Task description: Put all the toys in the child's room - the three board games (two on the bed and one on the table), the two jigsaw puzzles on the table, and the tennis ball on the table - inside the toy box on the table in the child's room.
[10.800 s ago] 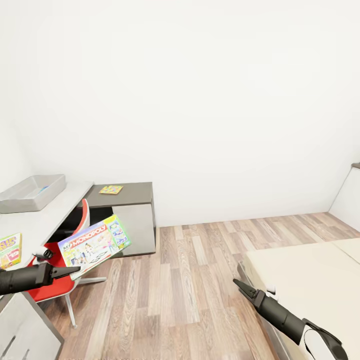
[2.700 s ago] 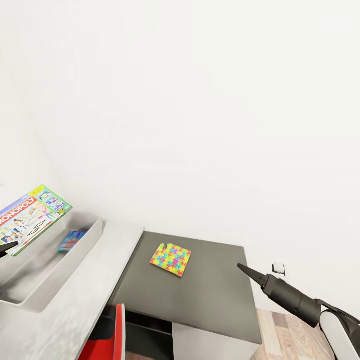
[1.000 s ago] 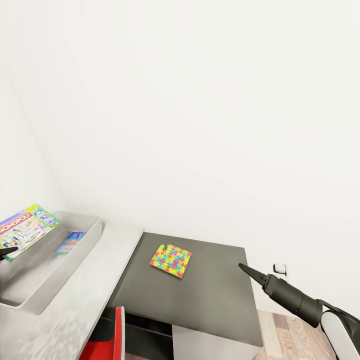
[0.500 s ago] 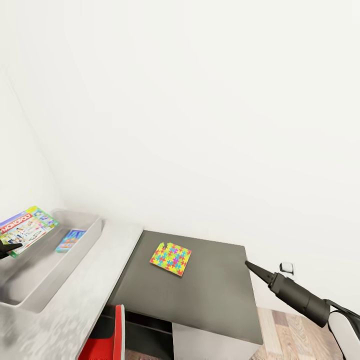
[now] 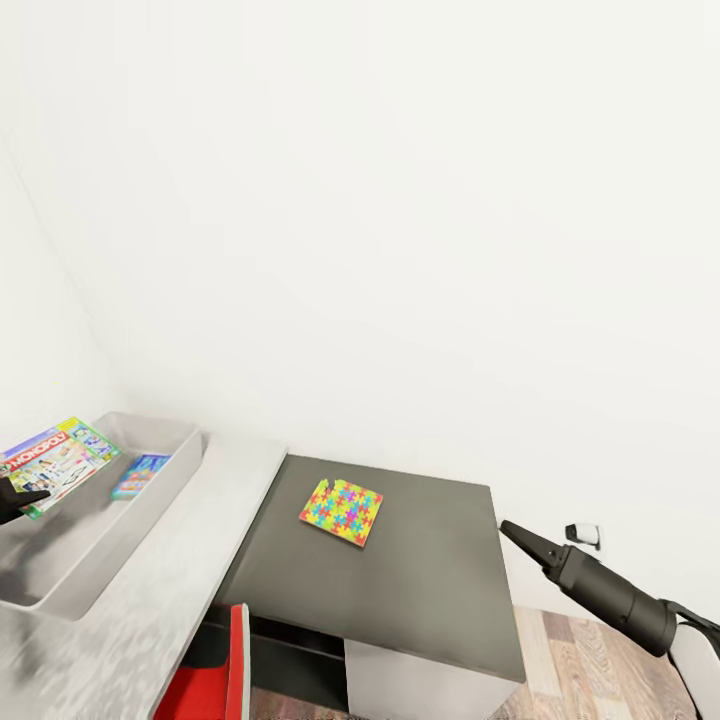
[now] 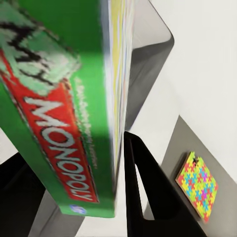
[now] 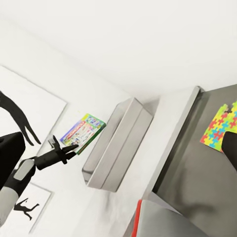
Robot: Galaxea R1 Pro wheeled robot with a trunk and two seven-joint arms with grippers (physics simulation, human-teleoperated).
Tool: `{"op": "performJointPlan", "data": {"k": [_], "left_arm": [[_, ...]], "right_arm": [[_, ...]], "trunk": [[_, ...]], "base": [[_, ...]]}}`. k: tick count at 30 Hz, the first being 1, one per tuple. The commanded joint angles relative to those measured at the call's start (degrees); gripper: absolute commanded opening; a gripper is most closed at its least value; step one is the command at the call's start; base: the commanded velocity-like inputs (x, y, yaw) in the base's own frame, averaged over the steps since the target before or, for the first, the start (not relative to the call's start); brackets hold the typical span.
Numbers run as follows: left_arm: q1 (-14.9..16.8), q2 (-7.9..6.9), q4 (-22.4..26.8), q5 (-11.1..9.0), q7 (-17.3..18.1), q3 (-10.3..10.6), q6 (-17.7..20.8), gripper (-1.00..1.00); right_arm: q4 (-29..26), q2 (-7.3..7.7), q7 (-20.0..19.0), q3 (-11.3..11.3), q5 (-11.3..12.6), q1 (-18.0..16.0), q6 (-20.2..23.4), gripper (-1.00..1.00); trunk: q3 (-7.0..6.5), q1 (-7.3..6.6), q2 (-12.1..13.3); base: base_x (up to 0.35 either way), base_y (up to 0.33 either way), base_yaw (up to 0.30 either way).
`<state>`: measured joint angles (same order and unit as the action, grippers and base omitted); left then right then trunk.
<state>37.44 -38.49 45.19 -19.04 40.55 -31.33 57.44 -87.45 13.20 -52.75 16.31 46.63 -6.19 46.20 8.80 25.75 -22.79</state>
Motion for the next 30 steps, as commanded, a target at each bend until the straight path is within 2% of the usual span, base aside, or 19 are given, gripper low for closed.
{"op": "performJointPlan", "data": {"k": [1,4,13,23,30], "left_arm": [[0.1,0.1,0.0,0.3,0.3,-0.1,0.2,-1.0],[0.1,0.37,0.0,0.4,-0.5,-0.1,0.0,-1.0],[0.1,1.1,-0.3,-0.1,-7.0,-0.1,-2.2,-1.0],[0.1,2.56,-0.6,0.0,-9.1,-0.1,-3.0,-1.0],[0.1,2.97,-2.8,0.0,-10.4,0.0,-5.9,-1.0]], "right_arm": [[0.0,0.0,-0.2,0.2,0.1,0.0,0.4,1.0],[0.0,-0.01,-0.3,0.4,0.0,0.0,0.4,1.0],[0.0,-0.01,-0.4,0.6,-0.1,0.0,0.4,1.0],[0.0,-0.01,-0.4,0.7,-0.1,0.0,0.3,1.0],[0.0,-0.01,-0.4,0.7,-0.2,0.0,0.3,1.0]], "trunk": [[0.22,0.03,-0.1],[0.5,0.03,-0.1],[1.34,0.03,-0.1],[2.28,0.03,-0.1],[2.94,0.03,-0.1]], "base": [[0.0,0.0,0.0],[0.0,0.0,0.0],[0.0,0.0,0.0],[0.0,0.0,0.0],[0.0,0.0,0.026]]}}
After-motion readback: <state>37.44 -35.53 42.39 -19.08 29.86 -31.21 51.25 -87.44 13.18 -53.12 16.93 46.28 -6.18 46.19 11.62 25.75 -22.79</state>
